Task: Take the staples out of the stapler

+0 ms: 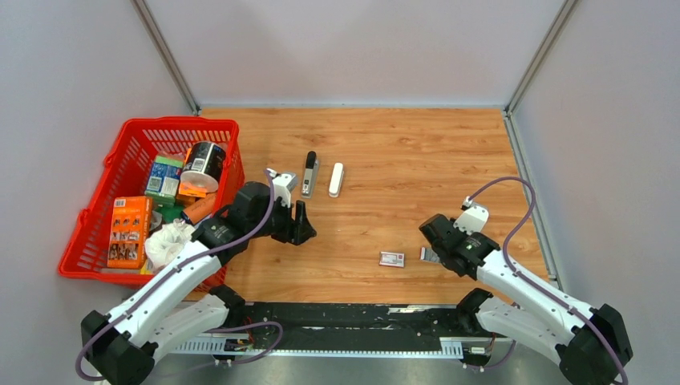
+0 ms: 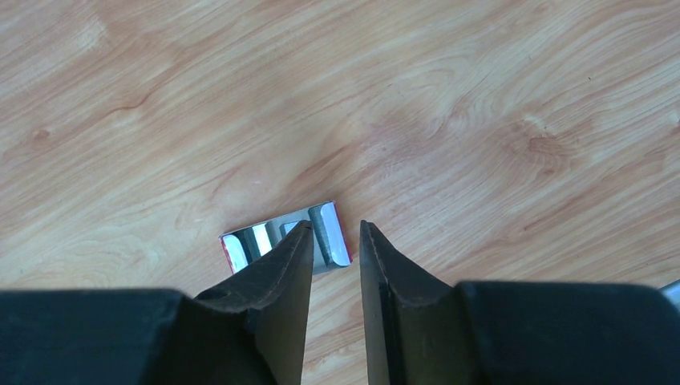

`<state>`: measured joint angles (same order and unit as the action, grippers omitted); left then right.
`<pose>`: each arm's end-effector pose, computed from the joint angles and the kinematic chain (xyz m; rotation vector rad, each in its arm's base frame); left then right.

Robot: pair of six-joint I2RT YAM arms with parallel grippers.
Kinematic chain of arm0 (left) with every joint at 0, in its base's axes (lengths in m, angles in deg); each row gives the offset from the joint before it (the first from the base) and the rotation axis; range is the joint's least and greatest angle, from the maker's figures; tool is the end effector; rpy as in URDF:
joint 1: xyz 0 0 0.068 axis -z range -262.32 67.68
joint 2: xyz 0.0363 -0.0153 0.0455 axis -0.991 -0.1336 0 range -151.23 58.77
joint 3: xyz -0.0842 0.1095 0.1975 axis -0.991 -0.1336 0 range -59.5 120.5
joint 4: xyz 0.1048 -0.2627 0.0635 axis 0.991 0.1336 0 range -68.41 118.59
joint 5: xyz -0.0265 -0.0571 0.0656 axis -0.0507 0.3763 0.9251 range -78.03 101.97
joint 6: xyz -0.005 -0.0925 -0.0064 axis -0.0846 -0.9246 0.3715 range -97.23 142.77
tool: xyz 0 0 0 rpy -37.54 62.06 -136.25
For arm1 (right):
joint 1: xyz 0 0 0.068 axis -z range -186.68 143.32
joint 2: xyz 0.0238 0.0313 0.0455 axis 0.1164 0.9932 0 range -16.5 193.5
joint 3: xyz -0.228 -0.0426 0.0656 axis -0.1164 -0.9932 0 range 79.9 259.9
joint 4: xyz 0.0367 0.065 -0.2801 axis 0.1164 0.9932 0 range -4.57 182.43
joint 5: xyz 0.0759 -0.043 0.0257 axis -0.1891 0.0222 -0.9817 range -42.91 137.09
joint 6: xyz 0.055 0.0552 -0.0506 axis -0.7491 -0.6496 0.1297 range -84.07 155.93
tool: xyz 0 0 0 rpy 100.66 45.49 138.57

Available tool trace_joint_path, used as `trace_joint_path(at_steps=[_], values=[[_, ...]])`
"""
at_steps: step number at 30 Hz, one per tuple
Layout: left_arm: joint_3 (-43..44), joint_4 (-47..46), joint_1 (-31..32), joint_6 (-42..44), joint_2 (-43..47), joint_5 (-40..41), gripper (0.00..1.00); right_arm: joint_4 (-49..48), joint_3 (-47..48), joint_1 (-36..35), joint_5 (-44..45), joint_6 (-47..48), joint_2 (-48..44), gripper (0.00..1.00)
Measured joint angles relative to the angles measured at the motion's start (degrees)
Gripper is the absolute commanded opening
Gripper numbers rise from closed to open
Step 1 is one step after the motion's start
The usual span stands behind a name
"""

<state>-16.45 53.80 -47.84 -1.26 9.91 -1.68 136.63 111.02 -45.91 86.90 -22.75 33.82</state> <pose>0.2115 -0.1692 0.2237 0.3486 2.3152 -0.8010 0.1876 0.0840 0.1272 0.5513 2.3311 -0.2574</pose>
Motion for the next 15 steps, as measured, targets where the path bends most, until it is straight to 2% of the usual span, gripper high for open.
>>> trace_joint_path(at_steps=[15], values=[[-1.42,-12.24,0.96,-3.43,-11.58,-2.01,0.66,-1.73,-2.60,3.26,-4.68,-0.33,2.43,0.27]])
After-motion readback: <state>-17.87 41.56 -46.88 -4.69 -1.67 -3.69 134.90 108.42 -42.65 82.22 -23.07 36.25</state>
